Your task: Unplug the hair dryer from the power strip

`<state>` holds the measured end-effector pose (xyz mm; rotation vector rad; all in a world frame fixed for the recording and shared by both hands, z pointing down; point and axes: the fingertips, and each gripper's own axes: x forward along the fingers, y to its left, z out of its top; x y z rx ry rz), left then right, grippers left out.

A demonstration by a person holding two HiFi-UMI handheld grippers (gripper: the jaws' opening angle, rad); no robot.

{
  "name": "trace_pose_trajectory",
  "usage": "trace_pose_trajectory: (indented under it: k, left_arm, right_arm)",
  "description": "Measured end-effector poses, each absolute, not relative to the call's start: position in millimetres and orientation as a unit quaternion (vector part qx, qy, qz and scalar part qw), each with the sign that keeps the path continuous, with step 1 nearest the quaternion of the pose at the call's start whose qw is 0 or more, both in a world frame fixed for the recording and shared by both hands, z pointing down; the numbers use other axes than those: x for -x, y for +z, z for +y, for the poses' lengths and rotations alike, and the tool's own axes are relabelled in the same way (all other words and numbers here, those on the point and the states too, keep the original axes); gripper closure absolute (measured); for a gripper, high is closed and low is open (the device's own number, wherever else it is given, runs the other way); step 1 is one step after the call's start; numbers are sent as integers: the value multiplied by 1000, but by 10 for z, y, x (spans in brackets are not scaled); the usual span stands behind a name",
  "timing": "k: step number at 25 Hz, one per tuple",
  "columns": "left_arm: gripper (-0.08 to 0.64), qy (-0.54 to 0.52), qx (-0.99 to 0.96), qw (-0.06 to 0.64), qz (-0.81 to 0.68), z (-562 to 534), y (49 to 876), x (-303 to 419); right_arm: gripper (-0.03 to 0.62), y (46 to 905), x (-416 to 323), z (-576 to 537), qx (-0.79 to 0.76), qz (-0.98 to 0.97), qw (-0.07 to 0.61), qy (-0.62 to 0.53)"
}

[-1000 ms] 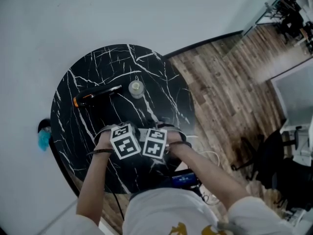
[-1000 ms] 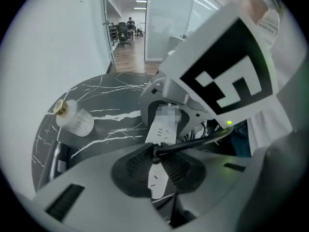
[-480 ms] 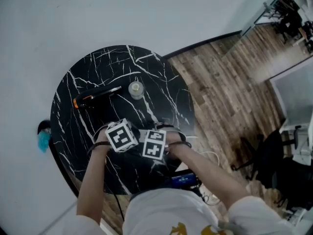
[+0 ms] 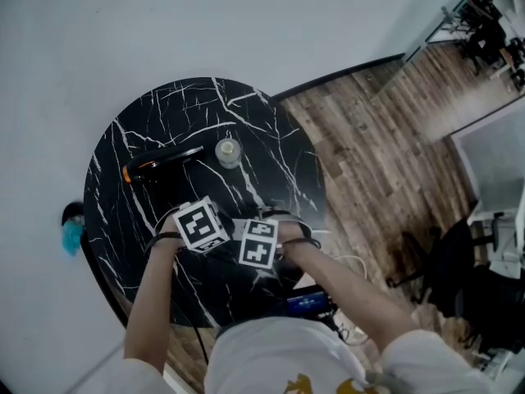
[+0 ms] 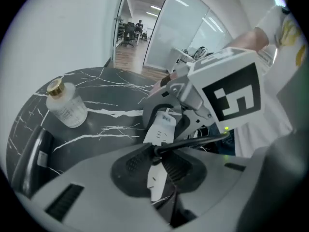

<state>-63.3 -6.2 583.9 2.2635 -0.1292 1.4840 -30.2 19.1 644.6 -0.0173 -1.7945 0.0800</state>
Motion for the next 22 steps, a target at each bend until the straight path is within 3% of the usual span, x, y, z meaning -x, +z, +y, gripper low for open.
trace_pose_trajectory:
  k: [5, 11, 16, 22]
  left_arm:
    - [509, 576, -803, 130, -77, 34, 5851, 636]
    - [502, 516, -819, 249, -37, -71, 5816, 613]
    - [509, 557, -812, 152, -88, 4, 5835, 633]
    - [503, 518, -820, 237, -54, -63, 5802, 632]
  right_arm:
    - [322, 6435, 295, 173, 3, -781, 624, 38]
    - [322, 6449, 295, 192, 7, -782, 622, 32]
    - [322, 6441, 313, 170, -1, -785, 618, 41]
    - [322, 6459, 315, 197, 9, -781, 624, 27]
